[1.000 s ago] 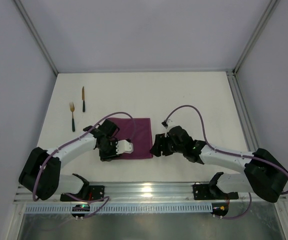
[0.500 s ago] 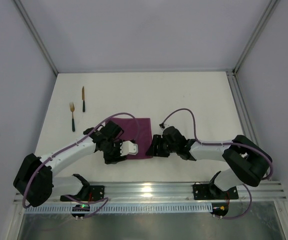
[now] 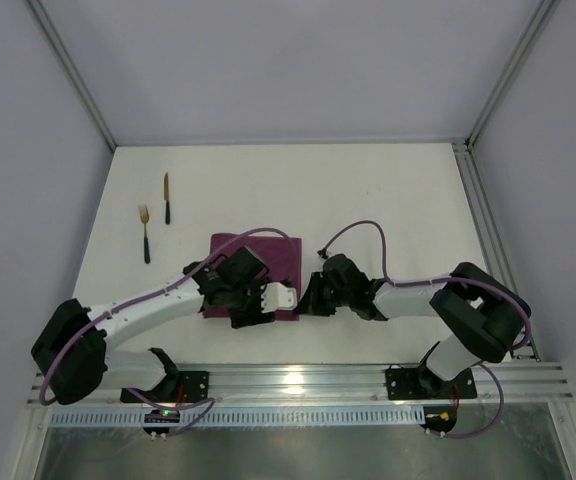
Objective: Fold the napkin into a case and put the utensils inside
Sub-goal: Pick up the lower triangle-folded napkin from the center of the board.
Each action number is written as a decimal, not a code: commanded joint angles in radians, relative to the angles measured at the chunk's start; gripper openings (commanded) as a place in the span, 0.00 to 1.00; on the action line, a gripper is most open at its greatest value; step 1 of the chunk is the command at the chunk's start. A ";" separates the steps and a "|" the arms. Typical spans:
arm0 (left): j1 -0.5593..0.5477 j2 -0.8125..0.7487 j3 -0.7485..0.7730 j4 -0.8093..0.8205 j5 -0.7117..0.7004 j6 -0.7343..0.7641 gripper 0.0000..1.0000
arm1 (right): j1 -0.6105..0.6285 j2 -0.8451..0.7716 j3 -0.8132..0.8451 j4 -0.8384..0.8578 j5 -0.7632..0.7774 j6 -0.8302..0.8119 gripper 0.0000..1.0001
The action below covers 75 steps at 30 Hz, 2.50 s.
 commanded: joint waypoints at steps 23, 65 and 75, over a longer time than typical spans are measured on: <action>-0.274 0.007 -0.263 0.735 -0.482 -0.121 0.80 | -0.001 -0.059 -0.009 0.225 -0.074 0.357 0.04; -0.044 -0.142 -0.370 0.406 -0.370 0.066 0.00 | -0.022 -0.135 0.012 0.024 -0.066 0.147 0.46; 0.013 -0.042 -0.212 0.143 -0.194 0.112 0.00 | 0.002 -0.670 -0.051 -0.291 0.296 -0.557 0.62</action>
